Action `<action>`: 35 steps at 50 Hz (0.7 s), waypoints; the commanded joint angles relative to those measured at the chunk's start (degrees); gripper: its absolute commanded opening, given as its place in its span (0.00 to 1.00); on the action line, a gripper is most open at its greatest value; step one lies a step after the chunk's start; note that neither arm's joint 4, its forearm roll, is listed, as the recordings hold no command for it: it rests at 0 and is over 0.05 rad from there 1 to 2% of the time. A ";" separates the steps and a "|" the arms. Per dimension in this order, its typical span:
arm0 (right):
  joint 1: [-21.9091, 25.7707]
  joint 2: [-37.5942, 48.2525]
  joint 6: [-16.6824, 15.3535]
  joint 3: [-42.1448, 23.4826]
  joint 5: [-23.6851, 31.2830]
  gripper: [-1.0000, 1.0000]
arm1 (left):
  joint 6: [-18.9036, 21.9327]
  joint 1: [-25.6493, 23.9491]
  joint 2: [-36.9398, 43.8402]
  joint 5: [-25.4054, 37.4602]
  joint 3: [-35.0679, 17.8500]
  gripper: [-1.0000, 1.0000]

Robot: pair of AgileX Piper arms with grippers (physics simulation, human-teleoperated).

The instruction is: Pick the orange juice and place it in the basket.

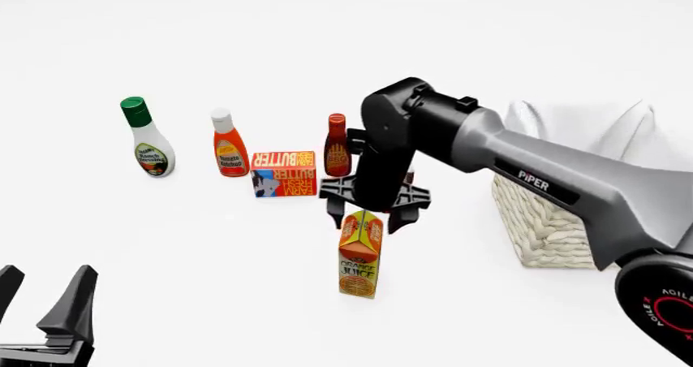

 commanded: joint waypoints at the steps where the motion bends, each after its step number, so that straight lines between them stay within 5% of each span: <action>1: 1.47 -0.80 1.40 0.02 0.38 1.00 | 0.01 0.00 0.24 -0.31 0.05 1.00; 35: 0.88 1.49 1.21 1.47 -1.64 1.00 | 0.01 -0.01 0.30 -0.76 0.44 1.00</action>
